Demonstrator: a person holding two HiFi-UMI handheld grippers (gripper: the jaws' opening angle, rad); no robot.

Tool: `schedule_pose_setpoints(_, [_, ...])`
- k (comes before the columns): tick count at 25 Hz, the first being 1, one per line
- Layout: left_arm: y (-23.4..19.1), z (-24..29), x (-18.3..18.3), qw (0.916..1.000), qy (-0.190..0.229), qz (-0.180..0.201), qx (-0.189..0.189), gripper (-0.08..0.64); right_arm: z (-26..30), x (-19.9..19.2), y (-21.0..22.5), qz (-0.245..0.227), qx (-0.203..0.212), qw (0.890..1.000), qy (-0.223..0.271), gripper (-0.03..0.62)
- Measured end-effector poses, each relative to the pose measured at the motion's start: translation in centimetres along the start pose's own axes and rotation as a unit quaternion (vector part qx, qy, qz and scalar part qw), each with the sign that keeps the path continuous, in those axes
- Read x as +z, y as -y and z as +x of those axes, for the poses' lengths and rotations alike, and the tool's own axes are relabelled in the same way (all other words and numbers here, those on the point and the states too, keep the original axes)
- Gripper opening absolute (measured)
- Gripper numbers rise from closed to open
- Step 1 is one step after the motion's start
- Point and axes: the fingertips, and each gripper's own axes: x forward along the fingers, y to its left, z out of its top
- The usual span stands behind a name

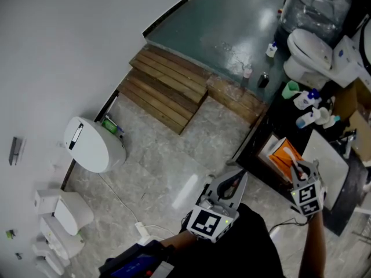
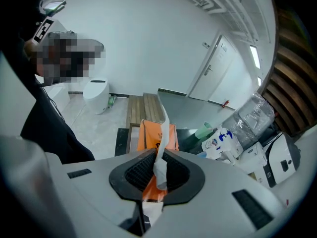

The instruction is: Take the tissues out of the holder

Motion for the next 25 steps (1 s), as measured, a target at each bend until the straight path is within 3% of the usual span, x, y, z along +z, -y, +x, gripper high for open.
schedule_pose_setpoints(25, [2.2, 1.0, -0.7, 0.9992, -0.019, 0.003, -0.034, -0.003, -2.1, -0.9, 0.2, 0.030, -0.032, 0.999, 0.010, 0.035])
